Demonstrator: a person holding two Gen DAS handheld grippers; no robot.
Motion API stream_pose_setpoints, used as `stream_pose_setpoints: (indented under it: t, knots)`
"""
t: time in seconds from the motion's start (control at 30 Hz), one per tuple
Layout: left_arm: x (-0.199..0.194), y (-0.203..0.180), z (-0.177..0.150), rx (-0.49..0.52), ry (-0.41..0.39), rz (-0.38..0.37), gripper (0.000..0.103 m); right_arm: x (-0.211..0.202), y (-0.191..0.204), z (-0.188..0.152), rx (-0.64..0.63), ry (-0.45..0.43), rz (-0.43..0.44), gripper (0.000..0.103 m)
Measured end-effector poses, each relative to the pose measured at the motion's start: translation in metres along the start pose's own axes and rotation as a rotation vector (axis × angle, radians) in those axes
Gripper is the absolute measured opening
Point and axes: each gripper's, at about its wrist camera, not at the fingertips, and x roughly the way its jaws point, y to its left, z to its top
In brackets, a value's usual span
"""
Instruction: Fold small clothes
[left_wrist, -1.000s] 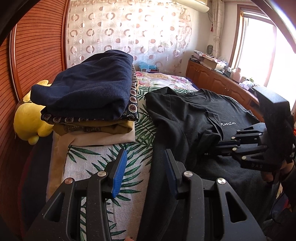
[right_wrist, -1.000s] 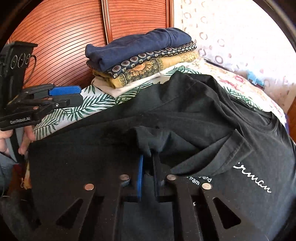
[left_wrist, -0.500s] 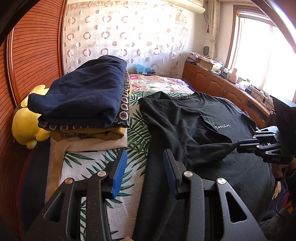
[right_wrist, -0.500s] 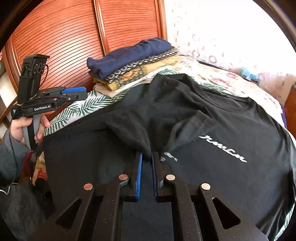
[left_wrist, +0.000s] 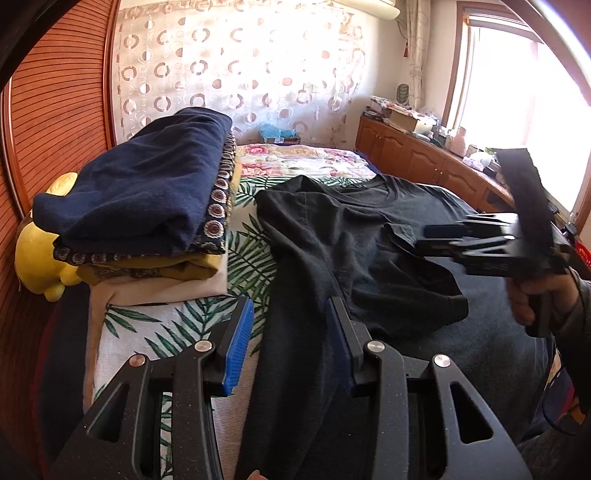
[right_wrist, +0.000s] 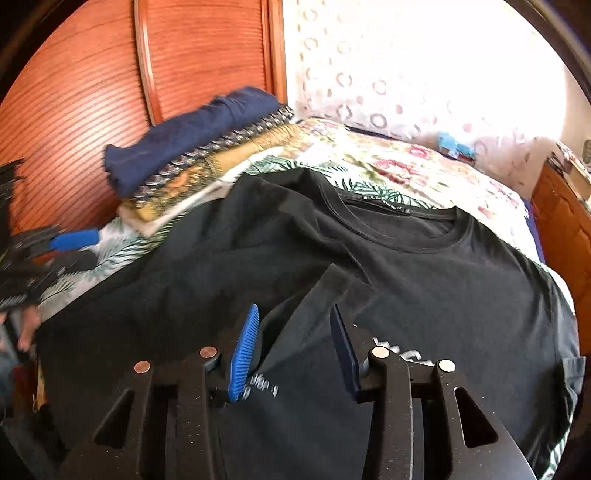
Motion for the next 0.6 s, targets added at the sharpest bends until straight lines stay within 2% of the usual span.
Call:
stream_pose_setpoints:
  t: [0.13,0.17,0.2,0.33,0.43,0.6]
  knots:
    - [0.003,-0.001,0.000,-0.012,0.002,-0.009,0.042,0.021,0.007,-0.002,-0.042,0.032,-0.079,0.042]
    - [0.004,-0.001,0.000,-0.015,0.002,-0.013,0.042,0.022,0.004,-0.002,-0.032,0.036,-0.075,0.042]
    - [0.005,-0.002,0.000,-0.016,0.004,-0.016,0.042,0.021,0.000,-0.003,-0.014,0.036,-0.064,0.042]
    - [0.008,-0.006,0.001,-0.007,0.014,-0.014,0.042,0.008,-0.015,-0.009,0.012,0.049,-0.165,0.042]
    - [0.008,-0.008,0.001,0.001,0.013,-0.019,0.042,-0.004,-0.029,-0.021,0.029,0.043,-0.197,0.042]
    - [0.013,-0.012,0.005,0.006,0.019,-0.023,0.042,-0.020,-0.049,-0.036,0.082,0.028,-0.192,0.042]
